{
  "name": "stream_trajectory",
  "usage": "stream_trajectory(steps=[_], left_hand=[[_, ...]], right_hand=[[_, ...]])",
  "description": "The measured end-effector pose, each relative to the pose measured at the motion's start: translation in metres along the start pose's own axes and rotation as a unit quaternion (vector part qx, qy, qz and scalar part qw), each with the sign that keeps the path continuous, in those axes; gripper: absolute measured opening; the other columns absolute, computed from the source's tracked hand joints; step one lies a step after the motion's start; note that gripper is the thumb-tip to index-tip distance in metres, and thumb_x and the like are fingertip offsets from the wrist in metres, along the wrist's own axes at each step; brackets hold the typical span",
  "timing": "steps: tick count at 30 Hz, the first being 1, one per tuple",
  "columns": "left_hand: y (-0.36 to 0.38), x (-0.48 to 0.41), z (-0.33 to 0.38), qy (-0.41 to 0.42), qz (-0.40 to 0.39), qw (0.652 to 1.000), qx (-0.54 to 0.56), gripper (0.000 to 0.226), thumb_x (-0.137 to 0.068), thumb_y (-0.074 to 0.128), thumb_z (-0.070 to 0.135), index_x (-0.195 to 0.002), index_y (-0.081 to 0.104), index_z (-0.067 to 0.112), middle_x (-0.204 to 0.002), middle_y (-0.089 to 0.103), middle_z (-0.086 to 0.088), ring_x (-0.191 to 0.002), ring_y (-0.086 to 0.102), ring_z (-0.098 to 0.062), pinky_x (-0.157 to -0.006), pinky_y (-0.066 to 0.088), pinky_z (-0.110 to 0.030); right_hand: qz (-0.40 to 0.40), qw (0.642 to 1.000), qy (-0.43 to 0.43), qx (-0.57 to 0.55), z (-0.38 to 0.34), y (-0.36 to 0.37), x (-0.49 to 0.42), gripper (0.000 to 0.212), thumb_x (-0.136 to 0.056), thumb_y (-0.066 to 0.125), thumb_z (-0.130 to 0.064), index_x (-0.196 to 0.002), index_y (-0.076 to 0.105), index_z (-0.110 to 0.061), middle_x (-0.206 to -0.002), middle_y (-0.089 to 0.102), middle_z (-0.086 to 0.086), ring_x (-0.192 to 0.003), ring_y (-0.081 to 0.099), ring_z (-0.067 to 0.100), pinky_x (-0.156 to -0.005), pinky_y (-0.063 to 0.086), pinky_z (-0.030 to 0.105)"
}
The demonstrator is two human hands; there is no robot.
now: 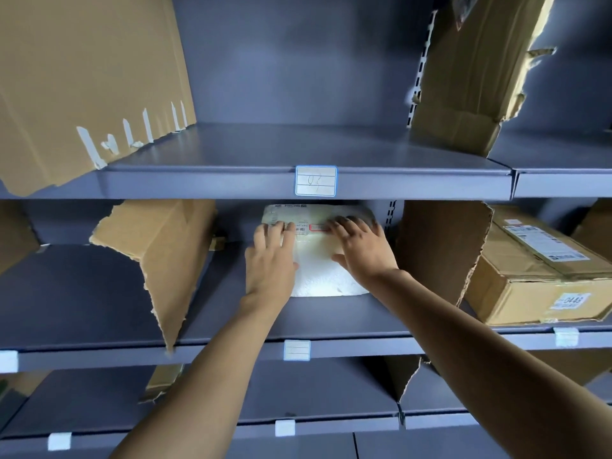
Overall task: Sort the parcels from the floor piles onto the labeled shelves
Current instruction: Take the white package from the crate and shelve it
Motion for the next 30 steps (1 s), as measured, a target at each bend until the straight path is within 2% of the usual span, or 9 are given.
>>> stream_trajectory(steps=[4,5,7,9,12,22,25,30], left_hand=[[-0.002,0.005,-0.001,0.028,-0.04,0.999,0.017,0.083,-0.087,0.069,0.028,-0.155,0.021,0.021,-0.157,0.025,-0.004,-0.143,0.021,-0.033,-0.101,0.038,-0.043],[-0.006,0.008,-0.001,0.037,-0.033,0.998,0.025,0.084,-0.085,0.071,0.024,-0.155,0.023,0.021,-0.157,0.027,-0.007,-0.143,0.022,-0.036,-0.104,0.037,-0.045],[-0.016,0.015,0.0,0.053,0.023,0.997,0.048,0.084,-0.073,0.078,0.013,-0.148,0.04,0.016,-0.15,0.04,-0.015,-0.138,0.033,-0.042,-0.102,0.041,-0.051],[-0.023,0.023,0.007,0.068,0.081,0.992,0.072,0.079,-0.065,0.079,0.006,-0.138,0.049,0.011,-0.14,0.049,-0.019,-0.13,0.042,-0.045,-0.097,0.045,-0.053],[-0.031,0.036,0.033,0.103,0.101,0.983,0.11,0.072,-0.064,0.077,0.003,-0.132,0.054,0.008,-0.133,0.053,-0.02,-0.126,0.048,-0.047,-0.096,0.046,-0.052],[-0.05,0.108,0.164,0.148,0.012,0.964,0.222,0.062,-0.077,0.069,0.006,-0.136,0.051,0.005,-0.137,0.049,-0.021,-0.129,0.043,-0.043,-0.102,0.044,-0.052],[-0.059,0.142,0.225,0.169,-0.015,0.954,0.248,0.063,-0.077,0.069,0.006,-0.137,0.049,0.006,-0.138,0.046,-0.019,-0.13,0.04,-0.04,-0.104,0.041,-0.051],[-0.08,0.221,0.349,0.221,-0.06,0.931,0.283,0.063,-0.081,0.065,0.009,-0.14,0.044,0.009,-0.142,0.04,-0.015,-0.134,0.034,-0.035,-0.104,0.038,-0.05]], right_hand=[[-0.022,0.999,0.012,0.022,0.001,0.003,0.02,0.07,-0.102,0.041,-0.039,-0.157,0.005,-0.018,-0.165,0.004,0.003,-0.152,0.001,0.022,-0.122,0.0,0.05],[-0.02,0.999,0.018,0.019,0.002,0.001,0.026,0.07,-0.102,0.04,-0.037,-0.157,0.004,-0.016,-0.165,0.001,0.004,-0.152,-0.002,0.022,-0.122,0.0,0.048],[-0.014,0.999,0.03,0.003,0.004,-0.005,0.039,0.068,-0.102,0.04,-0.034,-0.157,0.005,-0.014,-0.165,0.001,0.005,-0.152,-0.002,0.022,-0.123,0.0,0.045],[-0.012,0.999,0.039,-0.012,0.004,-0.012,0.052,0.067,-0.102,0.04,-0.032,-0.157,0.007,-0.012,-0.165,0.004,0.005,-0.152,0.0,0.021,-0.122,0.0,0.041],[-0.013,0.998,0.053,-0.036,0.008,-0.017,0.075,0.065,-0.102,0.04,-0.031,-0.157,0.011,-0.012,-0.165,0.01,0.004,-0.152,0.004,0.02,-0.122,0.003,0.038],[0.0,0.99,0.124,-0.071,0.077,-0.051,0.203,0.059,-0.099,0.051,-0.03,-0.151,0.032,-0.011,-0.155,0.036,0.009,-0.143,0.033,0.025,-0.116,0.027,0.035],[0.003,0.985,0.16,-0.067,0.116,-0.067,0.263,0.057,-0.1,0.049,-0.032,-0.151,0.032,-0.013,-0.154,0.037,0.008,-0.139,0.038,0.026,-0.112,0.034,0.037],[0.004,0.974,0.217,-0.07,0.19,-0.086,0.388,0.052,-0.098,0.052,-0.029,-0.146,0.041,-0.01,-0.15,0.043,0.01,-0.134,0.045,0.029,-0.109,0.037,0.039]])
Point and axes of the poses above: each hand's wrist, its own x-axis away from the middle knuckle, its own y-axis out of the palm, z = x × y, the point moved 8 cm from there along -x, towards the middle knuckle
